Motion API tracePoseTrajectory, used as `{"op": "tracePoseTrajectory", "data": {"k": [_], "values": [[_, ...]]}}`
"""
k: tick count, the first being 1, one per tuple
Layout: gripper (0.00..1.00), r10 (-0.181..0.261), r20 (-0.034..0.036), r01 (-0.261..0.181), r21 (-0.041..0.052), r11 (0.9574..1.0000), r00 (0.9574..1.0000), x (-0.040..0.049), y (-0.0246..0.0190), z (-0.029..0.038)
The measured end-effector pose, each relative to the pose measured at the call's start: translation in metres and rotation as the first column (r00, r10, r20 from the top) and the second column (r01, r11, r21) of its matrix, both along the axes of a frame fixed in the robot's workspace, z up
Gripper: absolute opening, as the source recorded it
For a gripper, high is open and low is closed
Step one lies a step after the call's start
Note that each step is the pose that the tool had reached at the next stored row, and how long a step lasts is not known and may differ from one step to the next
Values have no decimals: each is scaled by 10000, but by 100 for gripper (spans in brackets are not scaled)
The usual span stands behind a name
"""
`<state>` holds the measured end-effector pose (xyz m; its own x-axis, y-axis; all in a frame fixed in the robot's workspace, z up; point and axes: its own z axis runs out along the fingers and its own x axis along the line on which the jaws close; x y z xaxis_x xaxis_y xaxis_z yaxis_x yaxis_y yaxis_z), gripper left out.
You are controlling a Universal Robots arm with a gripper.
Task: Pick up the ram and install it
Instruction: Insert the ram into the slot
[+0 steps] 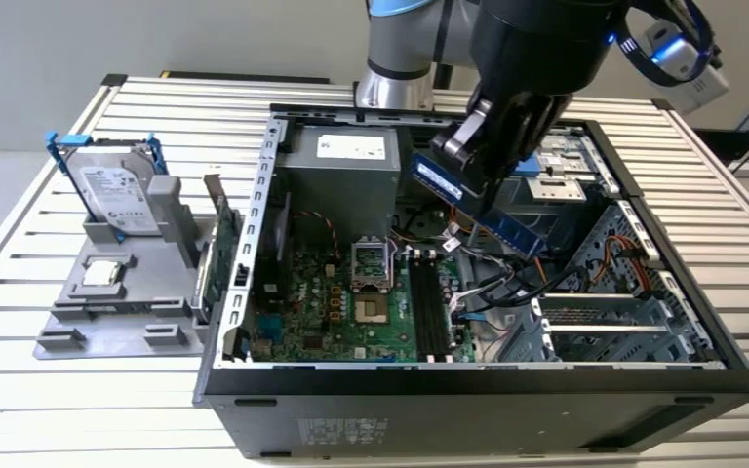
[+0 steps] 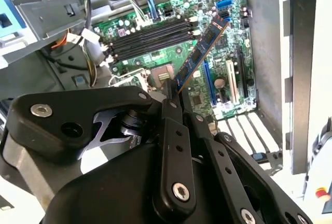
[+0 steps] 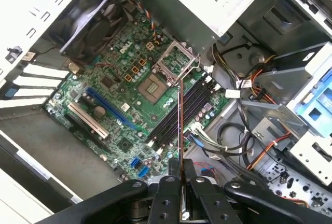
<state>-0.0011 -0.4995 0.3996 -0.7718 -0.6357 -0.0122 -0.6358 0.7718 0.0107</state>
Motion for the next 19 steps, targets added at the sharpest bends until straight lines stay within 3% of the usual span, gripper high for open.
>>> {"op": "tracePoseTrajectory", "data": {"k": [9,19], "values": [[0,-879,-1,879,-1,9961,9961,0,0,1],[0,-1815,0,1815,2,9834,9834,0,0,-1]]}}
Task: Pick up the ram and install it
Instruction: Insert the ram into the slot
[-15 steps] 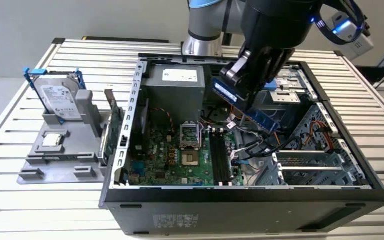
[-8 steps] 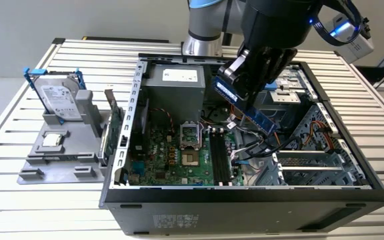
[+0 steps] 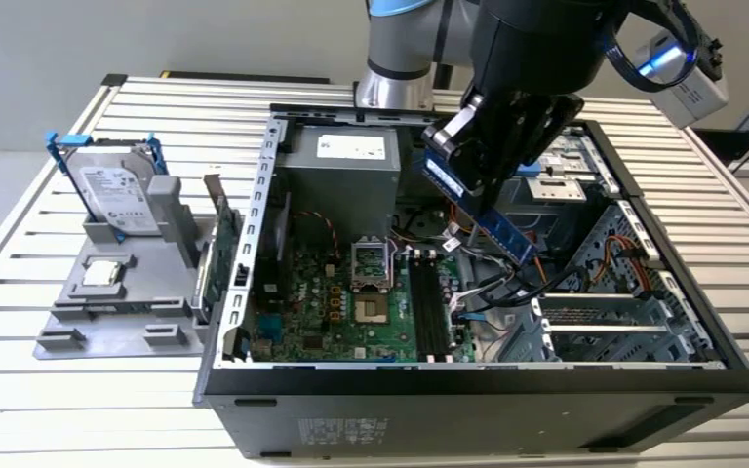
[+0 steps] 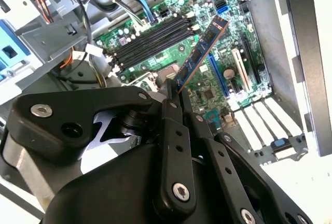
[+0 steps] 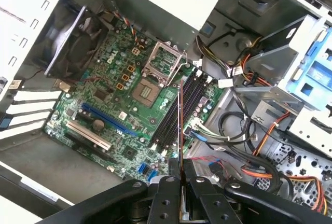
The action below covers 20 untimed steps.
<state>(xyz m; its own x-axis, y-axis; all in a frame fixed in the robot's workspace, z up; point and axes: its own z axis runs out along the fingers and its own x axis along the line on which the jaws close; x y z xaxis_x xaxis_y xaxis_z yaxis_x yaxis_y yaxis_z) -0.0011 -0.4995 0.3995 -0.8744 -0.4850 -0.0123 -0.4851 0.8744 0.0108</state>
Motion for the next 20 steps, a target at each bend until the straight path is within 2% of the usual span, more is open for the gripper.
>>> {"op": "tracePoseTrajectory", "data": {"k": [5,10,15,20], "values": [[0,-456,0,456,-1,9990,9990,0,0,0],[0,-909,-1,909,-2,9959,9959,0,0,1],[0,-1358,-1,1358,-2,9907,9907,0,-1,1],[0,-1801,0,1801,-1,9837,9837,0,0,1]]}}
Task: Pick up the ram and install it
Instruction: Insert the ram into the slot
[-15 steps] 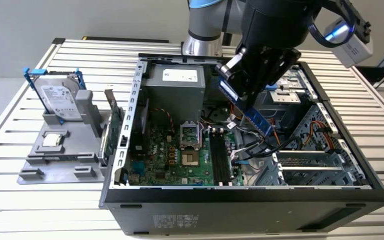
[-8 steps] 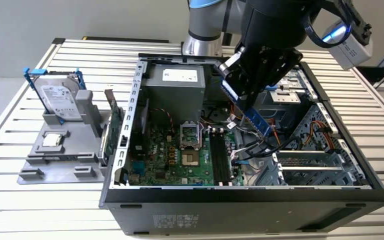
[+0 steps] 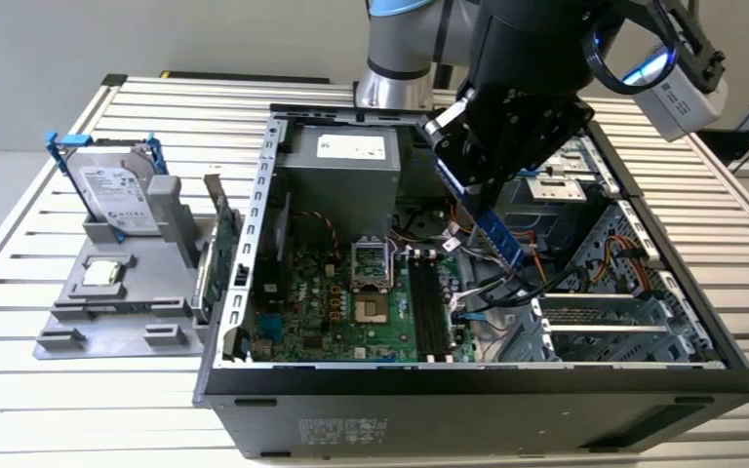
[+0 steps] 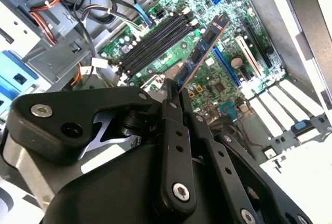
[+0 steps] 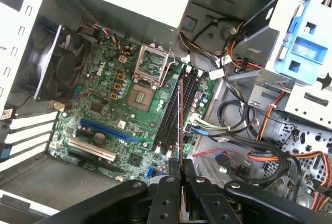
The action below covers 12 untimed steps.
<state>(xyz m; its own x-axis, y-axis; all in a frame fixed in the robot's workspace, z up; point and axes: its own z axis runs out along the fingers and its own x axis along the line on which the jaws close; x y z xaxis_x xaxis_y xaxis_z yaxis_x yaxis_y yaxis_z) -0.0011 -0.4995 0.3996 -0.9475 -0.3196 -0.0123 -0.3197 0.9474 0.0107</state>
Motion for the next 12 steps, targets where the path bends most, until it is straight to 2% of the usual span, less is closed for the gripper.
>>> {"op": "tracePoseTrajectory", "data": {"k": [6,12], "values": [[0,-538,-1,538,-1,9986,9986,0,0,1],[0,-1072,0,1072,0,9942,9942,0,0,0]]}}
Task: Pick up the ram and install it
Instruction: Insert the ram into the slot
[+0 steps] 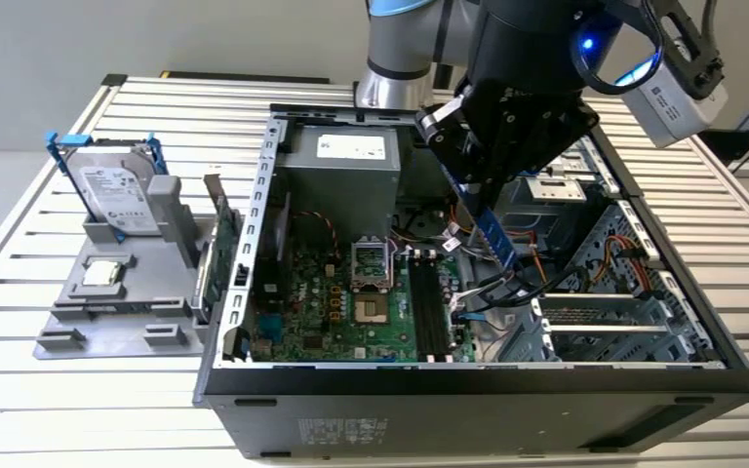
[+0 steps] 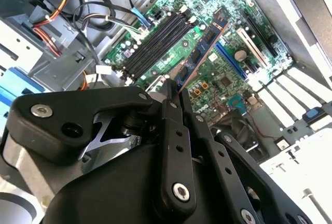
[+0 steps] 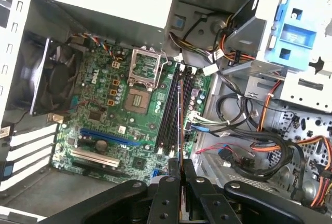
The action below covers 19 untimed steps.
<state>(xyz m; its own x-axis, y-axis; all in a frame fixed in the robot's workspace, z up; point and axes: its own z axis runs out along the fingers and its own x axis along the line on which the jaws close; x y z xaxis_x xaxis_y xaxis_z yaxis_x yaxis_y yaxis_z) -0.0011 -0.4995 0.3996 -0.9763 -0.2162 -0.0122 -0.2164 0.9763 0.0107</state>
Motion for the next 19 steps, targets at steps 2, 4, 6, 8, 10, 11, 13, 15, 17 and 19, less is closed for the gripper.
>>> {"op": "tracePoseTrajectory", "data": {"k": [2,4,6,8,10,11,13,15,17,19], "values": [[0,-176,0,176,0,9998,9998,0,0,0],[0,-351,0,351,1,9994,9994,0,0,0],[0,-525,0,525,1,9986,9986,0,0,0],[0,-708,0,708,1,9975,9975,0,0,0],[0,-878,0,878,0,9961,9961,0,0,0],[0,-964,0,964,1,9953,9953,0,0,0],[0,-1134,0,1134,0,9936,9936,0,0,0],[0,-1308,0,1308,0,9914,9914,0,0,0],[0,-1484,0,1484,-1,9889,9889,0,0,0],[0,-1656,0,1656,0,9862,9862,0,0,0]]}}
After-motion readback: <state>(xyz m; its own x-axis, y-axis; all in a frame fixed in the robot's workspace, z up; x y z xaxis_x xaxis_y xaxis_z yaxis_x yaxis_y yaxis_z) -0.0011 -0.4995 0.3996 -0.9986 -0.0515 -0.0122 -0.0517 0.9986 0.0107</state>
